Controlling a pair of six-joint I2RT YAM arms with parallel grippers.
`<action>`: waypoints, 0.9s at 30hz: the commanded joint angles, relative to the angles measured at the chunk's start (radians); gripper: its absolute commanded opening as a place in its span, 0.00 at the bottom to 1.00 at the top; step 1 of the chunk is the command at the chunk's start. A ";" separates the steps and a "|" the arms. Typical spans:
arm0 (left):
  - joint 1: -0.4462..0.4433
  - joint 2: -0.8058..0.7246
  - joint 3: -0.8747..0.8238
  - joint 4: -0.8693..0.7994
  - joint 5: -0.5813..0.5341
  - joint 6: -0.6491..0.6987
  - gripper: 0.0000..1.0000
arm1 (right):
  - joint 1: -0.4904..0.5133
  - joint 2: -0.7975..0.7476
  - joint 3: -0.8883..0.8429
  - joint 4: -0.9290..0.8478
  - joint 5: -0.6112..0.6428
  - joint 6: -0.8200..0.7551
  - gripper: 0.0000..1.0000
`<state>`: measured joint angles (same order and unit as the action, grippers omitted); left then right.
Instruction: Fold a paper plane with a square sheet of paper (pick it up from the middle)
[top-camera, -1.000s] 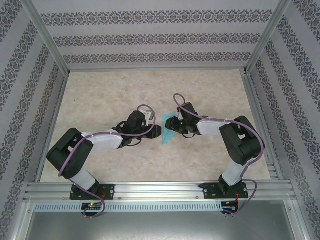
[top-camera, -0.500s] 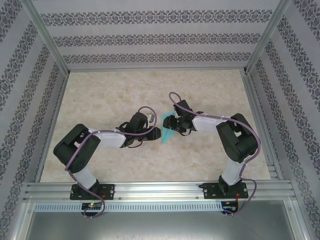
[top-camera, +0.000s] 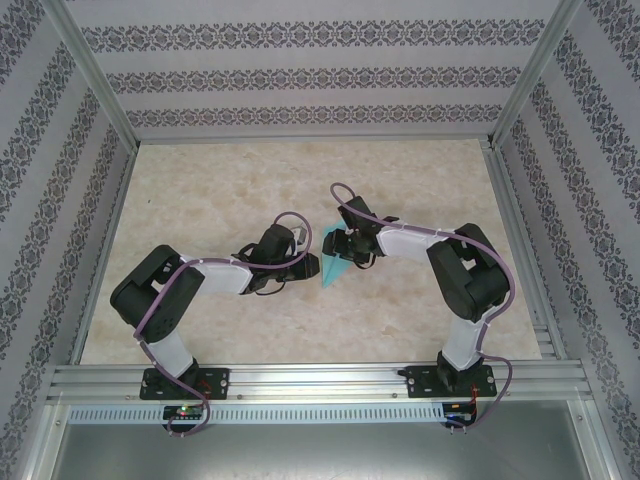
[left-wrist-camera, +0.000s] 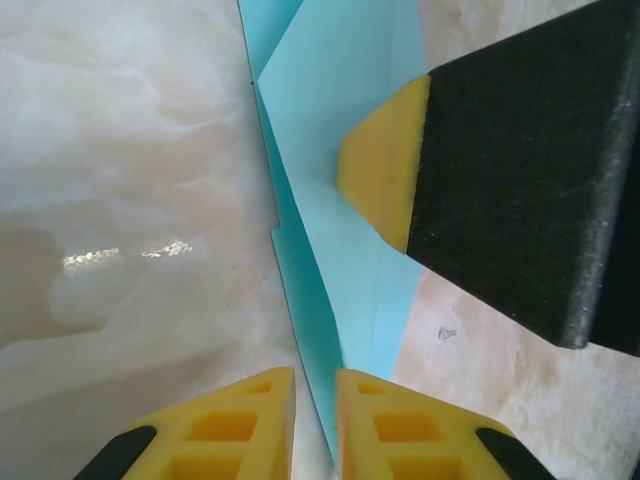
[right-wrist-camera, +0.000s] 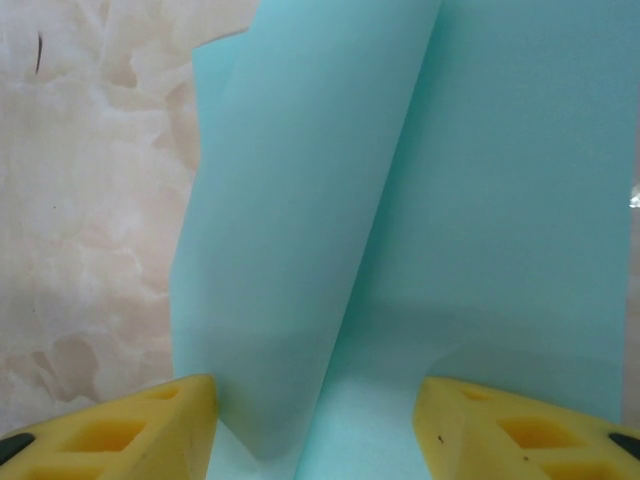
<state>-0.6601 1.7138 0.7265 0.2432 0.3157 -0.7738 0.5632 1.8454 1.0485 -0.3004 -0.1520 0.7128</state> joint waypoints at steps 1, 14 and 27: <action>0.014 -0.008 0.004 0.039 -0.019 -0.022 0.18 | 0.000 0.093 -0.040 -0.145 0.101 0.017 0.56; 0.014 0.004 0.011 0.085 0.044 -0.048 0.15 | 0.005 0.139 -0.012 -0.185 0.107 0.019 0.50; 0.016 0.070 0.025 0.178 0.109 -0.096 0.11 | 0.009 0.206 0.029 -0.220 0.083 0.009 0.53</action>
<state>-0.6548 1.7664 0.7277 0.3359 0.3870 -0.8425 0.5697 1.9102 1.1461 -0.4309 -0.1234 0.7303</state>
